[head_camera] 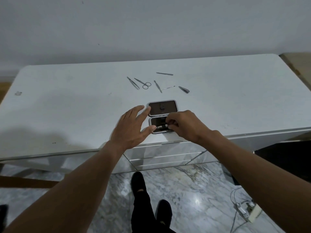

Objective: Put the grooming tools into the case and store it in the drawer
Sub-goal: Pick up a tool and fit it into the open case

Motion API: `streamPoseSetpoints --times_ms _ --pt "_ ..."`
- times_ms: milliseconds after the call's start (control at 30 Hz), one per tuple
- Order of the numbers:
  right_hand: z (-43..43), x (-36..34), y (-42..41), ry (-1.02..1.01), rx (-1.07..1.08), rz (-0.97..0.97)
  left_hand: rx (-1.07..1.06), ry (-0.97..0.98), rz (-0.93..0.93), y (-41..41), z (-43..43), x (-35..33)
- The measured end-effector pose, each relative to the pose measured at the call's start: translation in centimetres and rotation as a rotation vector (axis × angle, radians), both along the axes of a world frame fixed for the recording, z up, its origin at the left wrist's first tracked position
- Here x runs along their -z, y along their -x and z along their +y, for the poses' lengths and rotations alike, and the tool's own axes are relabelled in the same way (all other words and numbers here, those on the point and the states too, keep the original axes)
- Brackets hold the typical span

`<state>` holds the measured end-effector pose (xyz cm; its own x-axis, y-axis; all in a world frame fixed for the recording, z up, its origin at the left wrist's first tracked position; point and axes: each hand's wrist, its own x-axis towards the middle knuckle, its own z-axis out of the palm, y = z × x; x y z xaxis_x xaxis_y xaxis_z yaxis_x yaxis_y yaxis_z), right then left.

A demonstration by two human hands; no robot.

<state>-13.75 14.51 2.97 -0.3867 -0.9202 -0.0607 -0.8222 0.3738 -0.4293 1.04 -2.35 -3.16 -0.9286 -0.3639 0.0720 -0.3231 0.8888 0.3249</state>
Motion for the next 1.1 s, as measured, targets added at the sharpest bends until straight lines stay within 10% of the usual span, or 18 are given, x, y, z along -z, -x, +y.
streamPoseSetpoints --times_ms 800,1100 --pt "-4.8 0.6 8.9 -0.164 0.481 0.184 0.002 -0.004 0.02 0.2 0.0 -0.2" --pt "-2.2 -2.0 6.0 0.14 0.628 -0.311 -0.01 0.002 0.029 0.1 0.1 -0.2"
